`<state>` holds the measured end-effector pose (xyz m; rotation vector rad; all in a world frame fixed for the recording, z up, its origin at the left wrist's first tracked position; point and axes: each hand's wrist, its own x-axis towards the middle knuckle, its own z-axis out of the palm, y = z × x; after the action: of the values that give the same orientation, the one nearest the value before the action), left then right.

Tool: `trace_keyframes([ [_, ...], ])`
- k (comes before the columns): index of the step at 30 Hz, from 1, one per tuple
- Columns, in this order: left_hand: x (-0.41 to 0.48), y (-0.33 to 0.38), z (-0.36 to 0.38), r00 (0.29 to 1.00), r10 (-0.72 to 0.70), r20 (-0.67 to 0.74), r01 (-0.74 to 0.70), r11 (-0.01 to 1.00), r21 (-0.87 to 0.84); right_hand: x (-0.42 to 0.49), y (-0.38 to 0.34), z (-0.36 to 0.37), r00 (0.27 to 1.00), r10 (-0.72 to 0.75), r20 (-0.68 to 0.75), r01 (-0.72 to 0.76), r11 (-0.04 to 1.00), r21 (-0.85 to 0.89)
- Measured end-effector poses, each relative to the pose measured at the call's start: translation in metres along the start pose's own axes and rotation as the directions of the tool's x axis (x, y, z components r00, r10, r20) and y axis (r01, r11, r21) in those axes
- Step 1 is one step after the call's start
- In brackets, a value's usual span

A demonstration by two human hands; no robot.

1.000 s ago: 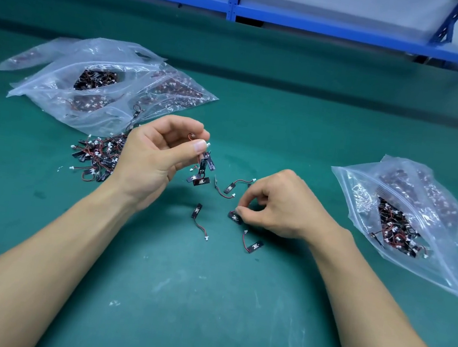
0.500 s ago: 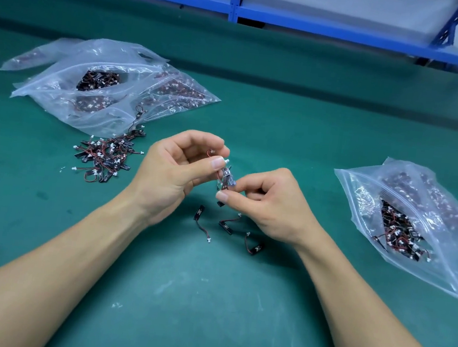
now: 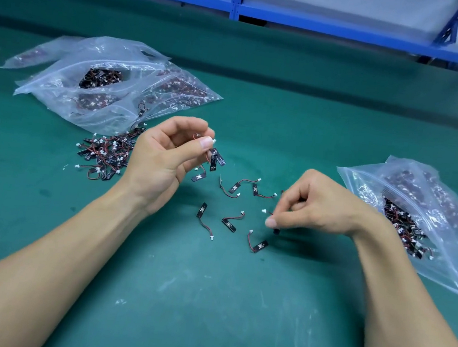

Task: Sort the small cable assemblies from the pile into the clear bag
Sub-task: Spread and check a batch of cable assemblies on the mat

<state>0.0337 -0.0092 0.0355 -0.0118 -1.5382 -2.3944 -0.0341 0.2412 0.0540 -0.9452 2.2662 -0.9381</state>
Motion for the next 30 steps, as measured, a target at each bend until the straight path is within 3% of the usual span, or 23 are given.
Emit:
trace_keyframes([
  [2,0.000,-0.001,0.000,1.000,-0.002,0.011,0.002,1.000,0.011,-0.003,0.000,-0.003,0.996,0.077,0.040,-0.073,0.994,-0.075],
  [5,0.000,-0.001,-0.001,1.000,-0.007,0.024,0.006,1.000,0.016,-0.005,-0.001,-0.008,0.990,0.118,-0.081,-0.125,0.989,-0.080],
  [11,-0.004,-0.006,0.003,0.994,-0.049,0.097,0.044,0.998,0.051,0.009,-0.003,0.008,0.938,-0.031,-0.344,0.087,0.985,0.146],
  [17,-0.009,-0.011,0.006,0.978,-0.067,0.197,0.055,0.997,0.062,0.025,-0.016,0.031,0.923,-0.080,-0.376,0.201,0.934,0.295],
  [30,-0.006,-0.011,0.004,0.987,-0.023,0.158,0.011,0.997,0.075,0.027,-0.014,0.032,0.878,-0.081,-0.472,0.243,0.925,0.294],
])
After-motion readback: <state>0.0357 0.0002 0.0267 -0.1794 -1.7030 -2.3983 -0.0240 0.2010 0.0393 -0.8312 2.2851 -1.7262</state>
